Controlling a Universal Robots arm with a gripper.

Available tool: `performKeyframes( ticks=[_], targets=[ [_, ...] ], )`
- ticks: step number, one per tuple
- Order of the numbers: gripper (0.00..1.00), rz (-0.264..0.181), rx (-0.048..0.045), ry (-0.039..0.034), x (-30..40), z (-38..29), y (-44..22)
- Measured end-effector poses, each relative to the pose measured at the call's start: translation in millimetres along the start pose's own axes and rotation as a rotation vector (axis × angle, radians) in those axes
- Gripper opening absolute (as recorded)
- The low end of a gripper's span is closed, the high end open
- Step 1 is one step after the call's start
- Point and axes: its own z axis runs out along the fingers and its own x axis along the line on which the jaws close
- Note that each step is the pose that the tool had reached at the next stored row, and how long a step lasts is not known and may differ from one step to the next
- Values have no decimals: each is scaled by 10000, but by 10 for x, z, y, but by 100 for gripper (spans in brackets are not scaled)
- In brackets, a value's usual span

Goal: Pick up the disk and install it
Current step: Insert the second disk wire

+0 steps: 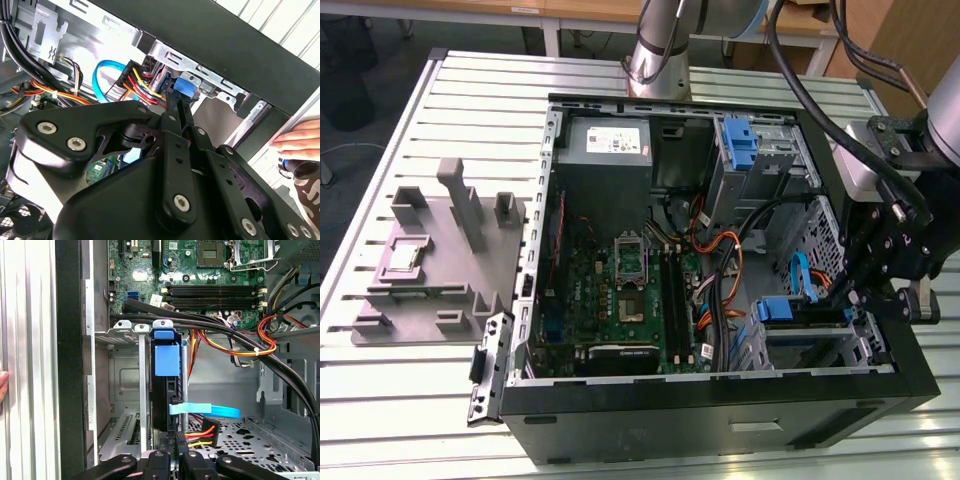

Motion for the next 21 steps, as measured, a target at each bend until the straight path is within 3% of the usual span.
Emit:
performKeyframes(
  ticks=[8,12,15,16,19,20,21],
  targets=[
    [16,0,0,1,-1,-2,0],
    [16,-2,2,47,-29,0,2],
    [16,-2,5,131,-64,6,16],
    [16,-3,7,197,-70,8,20],
    [16,-11,24,696,-77,13,28],
    [16,-12,27,795,-82,16,30],
    [16,-12,28,829,-89,17,33]
  ],
)
